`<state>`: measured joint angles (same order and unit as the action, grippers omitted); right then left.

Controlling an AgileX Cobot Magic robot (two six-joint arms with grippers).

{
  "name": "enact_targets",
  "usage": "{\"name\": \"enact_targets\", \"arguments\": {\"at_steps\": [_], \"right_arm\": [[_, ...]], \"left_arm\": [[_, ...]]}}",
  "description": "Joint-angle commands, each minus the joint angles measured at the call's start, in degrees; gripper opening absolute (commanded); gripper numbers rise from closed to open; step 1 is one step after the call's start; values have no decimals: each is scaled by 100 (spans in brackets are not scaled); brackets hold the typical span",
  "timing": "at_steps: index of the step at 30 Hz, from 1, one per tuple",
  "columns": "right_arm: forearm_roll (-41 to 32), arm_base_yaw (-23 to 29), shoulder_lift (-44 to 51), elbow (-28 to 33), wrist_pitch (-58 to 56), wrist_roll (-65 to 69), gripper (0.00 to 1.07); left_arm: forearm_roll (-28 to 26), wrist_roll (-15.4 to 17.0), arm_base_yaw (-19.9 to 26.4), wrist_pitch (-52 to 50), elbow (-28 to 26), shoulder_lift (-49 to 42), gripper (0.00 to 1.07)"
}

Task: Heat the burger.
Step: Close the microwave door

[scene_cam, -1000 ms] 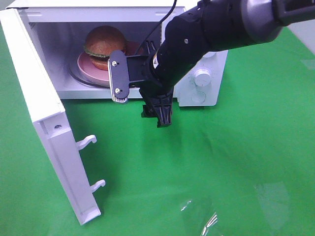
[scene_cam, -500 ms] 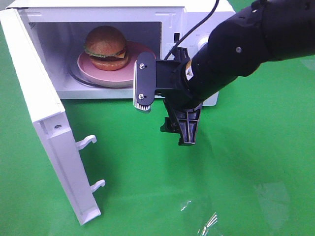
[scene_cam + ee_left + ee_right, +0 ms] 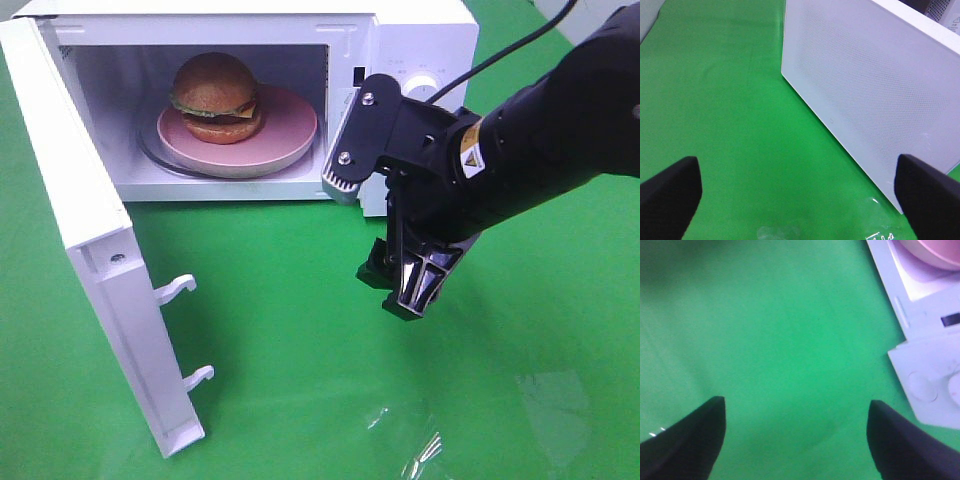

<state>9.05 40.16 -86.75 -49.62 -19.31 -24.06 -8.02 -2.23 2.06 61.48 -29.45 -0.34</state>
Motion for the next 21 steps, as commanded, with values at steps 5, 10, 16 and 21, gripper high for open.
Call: {"name": "enact_targets", "arguments": {"at_steps": [5,10,16,21], "right_arm": [[-34,17,539,235,-556,1679,76],[-40,17,991,246,-1392,2487,76],[-40,17,1455,246,-2320,2561,76],[-40,17,1770,246,-2945,2561,76]], "left_arm": [[-23,6,-11,-34,0,-86,96],[-23,6,-11,-34,0,-86,96],[-23,6,-11,-34,0,-86,96],[-23,6,-11,-34,0,-86,96]]}}
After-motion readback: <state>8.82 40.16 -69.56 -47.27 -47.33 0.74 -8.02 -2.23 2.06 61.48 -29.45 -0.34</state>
